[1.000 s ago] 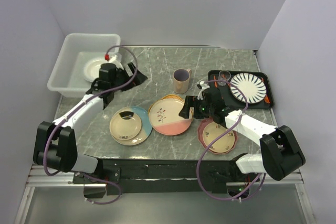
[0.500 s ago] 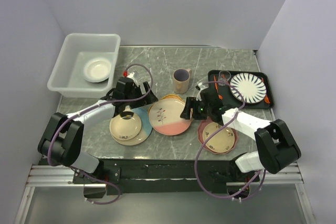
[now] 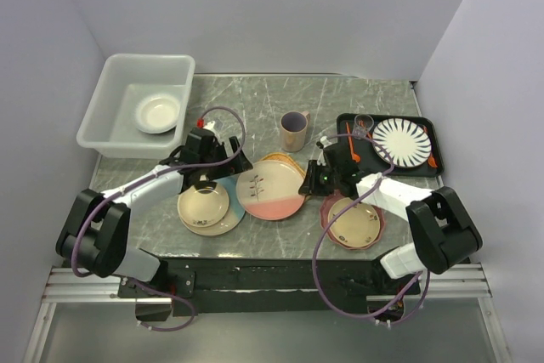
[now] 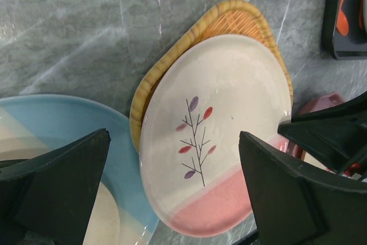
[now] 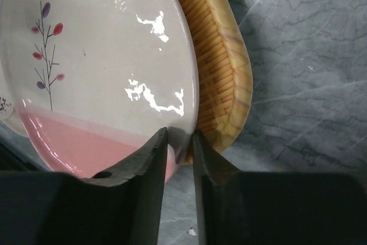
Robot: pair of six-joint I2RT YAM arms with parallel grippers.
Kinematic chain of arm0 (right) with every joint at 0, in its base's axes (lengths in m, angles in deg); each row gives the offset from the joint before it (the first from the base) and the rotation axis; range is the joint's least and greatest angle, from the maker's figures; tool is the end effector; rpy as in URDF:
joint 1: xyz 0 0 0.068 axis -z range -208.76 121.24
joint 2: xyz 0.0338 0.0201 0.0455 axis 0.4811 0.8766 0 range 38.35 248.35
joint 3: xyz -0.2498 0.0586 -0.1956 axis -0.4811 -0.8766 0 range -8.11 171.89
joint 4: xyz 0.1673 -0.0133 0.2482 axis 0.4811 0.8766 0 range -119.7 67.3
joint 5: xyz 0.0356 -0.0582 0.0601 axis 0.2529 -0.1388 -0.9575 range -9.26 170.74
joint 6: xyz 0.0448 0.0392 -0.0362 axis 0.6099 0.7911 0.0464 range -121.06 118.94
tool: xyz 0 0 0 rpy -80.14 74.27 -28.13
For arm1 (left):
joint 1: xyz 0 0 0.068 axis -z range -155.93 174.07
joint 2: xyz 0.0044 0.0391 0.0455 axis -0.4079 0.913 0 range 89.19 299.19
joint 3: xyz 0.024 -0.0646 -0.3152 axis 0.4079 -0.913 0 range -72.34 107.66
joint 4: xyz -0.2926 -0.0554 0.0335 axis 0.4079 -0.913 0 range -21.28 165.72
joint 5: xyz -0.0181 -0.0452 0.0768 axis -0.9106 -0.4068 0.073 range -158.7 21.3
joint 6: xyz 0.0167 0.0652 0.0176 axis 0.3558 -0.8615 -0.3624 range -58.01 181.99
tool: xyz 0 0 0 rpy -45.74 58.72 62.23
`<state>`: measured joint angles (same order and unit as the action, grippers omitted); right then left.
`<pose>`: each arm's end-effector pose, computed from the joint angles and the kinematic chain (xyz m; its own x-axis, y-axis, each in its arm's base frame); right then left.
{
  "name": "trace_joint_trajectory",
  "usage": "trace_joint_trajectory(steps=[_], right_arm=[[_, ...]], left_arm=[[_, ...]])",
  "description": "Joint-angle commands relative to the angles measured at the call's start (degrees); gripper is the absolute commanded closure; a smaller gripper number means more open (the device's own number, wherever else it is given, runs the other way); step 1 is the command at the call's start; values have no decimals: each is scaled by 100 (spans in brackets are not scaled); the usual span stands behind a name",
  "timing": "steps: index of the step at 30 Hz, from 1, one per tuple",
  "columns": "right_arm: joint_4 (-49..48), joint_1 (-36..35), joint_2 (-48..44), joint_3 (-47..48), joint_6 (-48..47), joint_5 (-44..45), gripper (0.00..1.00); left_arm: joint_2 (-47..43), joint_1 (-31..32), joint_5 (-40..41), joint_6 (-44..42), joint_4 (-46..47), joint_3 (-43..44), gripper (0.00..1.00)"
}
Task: Place the plates into the plastic bin on the countertop
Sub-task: Pick up the plate from the center of the board.
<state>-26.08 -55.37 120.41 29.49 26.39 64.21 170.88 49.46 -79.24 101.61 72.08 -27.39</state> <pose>0.2680 0.1523 0.1731 -0.8666 0.0600 -0.4955 -0.2254 0.8386 0.4958 0.3008 -0.1542 0.2188 -0.7999 -0.3143 -0.5112 0.0485 0.8152 -0.5771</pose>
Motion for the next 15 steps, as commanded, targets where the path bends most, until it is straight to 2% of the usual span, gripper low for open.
trace_joint_trajectory(steps=[1, 2, 6, 8, 15], right_arm=[[-142, -46, 64, 239, 51, -78, 77], [-142, -46, 73, 239, 68, -43, 83], [-98, -46, 196, 274, 112, 10, 97], [-72, -46, 205, 283, 112, 19, 100], [-37, -46, 196, 282, 112, 115, 100]], left_arm=[[-66, 28, -158, -77, 39, -109, 1], [-66, 28, -184, -68, 47, -118, 1], [-92, 28, -307, -51, 118, -258, 1], [-162, 28, -369, -16, 162, -320, 1], [-259, 28, -615, -77, 144, -338, 3]])
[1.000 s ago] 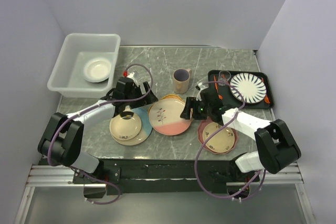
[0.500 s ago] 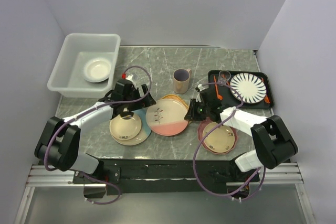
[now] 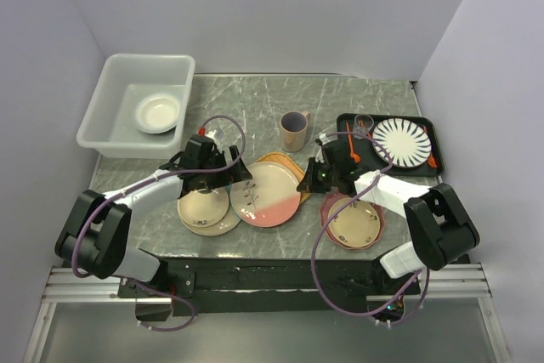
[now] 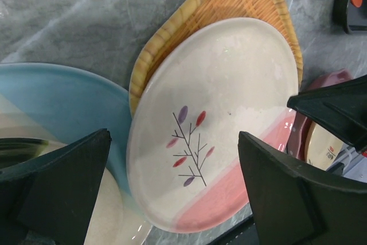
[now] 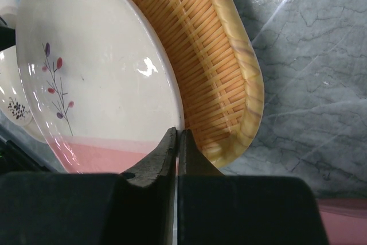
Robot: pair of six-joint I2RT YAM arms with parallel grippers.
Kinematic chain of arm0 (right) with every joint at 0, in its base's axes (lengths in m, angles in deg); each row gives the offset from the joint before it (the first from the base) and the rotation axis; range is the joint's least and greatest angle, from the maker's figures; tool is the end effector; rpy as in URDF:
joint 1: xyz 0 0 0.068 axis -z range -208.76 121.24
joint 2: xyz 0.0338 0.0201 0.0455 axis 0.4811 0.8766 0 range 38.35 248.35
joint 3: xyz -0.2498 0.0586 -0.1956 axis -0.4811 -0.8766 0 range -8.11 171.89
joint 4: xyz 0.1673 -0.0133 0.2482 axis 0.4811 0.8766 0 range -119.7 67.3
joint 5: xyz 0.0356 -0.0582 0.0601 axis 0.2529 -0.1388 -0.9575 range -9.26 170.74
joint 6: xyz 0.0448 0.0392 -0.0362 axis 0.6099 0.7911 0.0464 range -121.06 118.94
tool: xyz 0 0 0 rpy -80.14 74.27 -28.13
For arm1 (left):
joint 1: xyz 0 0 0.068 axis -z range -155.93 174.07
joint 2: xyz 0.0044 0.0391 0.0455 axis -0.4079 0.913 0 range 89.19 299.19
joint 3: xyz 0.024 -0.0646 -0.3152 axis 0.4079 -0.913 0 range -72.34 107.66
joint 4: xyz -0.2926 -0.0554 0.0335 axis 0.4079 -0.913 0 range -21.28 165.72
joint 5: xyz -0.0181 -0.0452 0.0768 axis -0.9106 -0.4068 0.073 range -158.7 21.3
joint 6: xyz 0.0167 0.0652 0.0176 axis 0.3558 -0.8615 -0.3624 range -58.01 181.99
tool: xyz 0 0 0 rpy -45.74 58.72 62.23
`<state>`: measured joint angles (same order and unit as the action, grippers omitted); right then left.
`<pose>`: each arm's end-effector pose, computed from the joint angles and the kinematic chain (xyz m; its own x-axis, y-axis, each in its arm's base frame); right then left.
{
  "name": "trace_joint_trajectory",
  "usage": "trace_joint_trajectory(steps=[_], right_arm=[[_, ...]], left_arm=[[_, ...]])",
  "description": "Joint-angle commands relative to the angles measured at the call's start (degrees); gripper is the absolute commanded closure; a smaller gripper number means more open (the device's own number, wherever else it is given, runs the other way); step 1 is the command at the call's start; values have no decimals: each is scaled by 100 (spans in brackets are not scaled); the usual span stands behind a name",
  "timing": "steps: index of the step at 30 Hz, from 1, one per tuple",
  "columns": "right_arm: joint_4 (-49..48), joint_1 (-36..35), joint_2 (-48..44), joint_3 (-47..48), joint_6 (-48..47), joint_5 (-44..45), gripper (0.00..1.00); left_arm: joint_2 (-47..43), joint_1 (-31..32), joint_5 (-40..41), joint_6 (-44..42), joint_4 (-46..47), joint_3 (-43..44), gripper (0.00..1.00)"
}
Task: Place the plates into the plastic bin on the countertop
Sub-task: Pick up the plate from the center of the board.
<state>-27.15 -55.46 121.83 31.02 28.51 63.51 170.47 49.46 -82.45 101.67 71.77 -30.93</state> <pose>0.2762 0.1577 0.1765 -0.8683 0.0908 -0.4877 -0.2088 0.8249 0.5253 0.2859 -0.1506 0.1989 -0.8463 -0.2848 -0.4502 0.0404 0.8083 -0.5874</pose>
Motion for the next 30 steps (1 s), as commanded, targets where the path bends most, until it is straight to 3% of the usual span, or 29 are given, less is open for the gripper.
trace_joint_trajectory(steps=[1, 7, 20, 23, 30], right_arm=[[71, -46, 54, 129, -91, 194, 100], [62, -37, 63, 138, -91, 212, 100], [-413, -37, -843, -257, 6, 335, 100], [-430, -37, -764, -240, -3, 238, 100], [-439, -37, -658, -187, -21, 115, 100]], left_arm=[[-209, 28, -338, -83, 192, 8, 4], [28, 28, -715, -57, 498, -62, 10], [529, 28, -1348, 57, 1352, -511, 25], [600, 28, -1454, 75, 1492, -555, 30], [609, 28, -1945, 285, 1958, -669, 53]])
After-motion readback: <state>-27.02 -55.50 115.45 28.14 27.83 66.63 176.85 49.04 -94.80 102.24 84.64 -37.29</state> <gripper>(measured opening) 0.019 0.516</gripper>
